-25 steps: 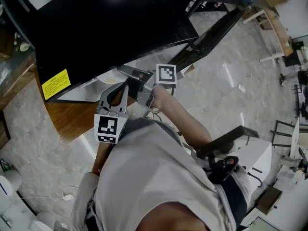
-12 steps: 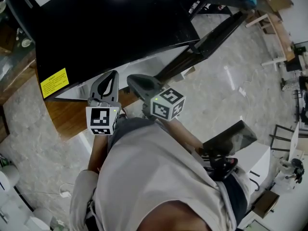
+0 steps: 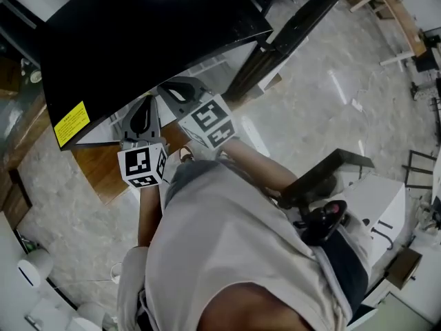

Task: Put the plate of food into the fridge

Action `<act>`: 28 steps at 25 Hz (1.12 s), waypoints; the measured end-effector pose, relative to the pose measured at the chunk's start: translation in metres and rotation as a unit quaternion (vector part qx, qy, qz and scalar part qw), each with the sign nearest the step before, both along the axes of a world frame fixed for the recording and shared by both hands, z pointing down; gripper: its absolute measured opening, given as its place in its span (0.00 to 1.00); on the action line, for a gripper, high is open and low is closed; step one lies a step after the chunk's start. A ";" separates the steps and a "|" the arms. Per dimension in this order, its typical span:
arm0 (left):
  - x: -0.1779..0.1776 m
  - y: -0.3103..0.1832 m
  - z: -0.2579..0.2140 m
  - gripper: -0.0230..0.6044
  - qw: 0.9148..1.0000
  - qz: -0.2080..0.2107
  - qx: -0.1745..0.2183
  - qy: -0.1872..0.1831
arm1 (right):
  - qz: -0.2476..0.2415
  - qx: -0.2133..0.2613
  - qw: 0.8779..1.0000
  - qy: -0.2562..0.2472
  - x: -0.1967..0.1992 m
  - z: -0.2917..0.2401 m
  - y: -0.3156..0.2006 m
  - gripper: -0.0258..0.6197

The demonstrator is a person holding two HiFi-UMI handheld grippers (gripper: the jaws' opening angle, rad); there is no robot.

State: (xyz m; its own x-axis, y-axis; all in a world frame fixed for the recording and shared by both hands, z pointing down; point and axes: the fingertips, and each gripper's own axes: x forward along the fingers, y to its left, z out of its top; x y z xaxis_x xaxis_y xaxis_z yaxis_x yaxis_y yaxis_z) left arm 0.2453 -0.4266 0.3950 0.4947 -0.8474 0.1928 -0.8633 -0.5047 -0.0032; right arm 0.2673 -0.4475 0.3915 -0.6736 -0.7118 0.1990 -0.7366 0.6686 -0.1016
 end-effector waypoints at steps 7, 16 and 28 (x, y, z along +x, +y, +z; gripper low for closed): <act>0.013 -0.004 0.005 0.07 1.000 0.007 0.003 -0.009 | 0.008 -0.004 1.000 0.001 0.005 0.002 -0.011 0.08; 0.021 0.027 0.000 0.07 0.999 -0.012 0.009 0.042 | 0.028 0.019 0.999 -0.025 0.027 -0.011 0.030 0.07; 0.039 0.067 0.005 0.07 0.999 -0.018 0.037 -0.018 | 0.014 0.022 1.000 0.002 0.073 0.013 0.096 0.07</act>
State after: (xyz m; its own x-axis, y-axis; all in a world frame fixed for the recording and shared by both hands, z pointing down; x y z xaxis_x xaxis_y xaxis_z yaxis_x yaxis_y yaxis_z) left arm 0.2843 -0.3599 0.4000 0.4572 -0.8773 0.1462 -0.8798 -0.4701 -0.0700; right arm 0.3402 -0.3520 0.4040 -0.6520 -0.7391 0.1692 -0.7560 0.6508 -0.0702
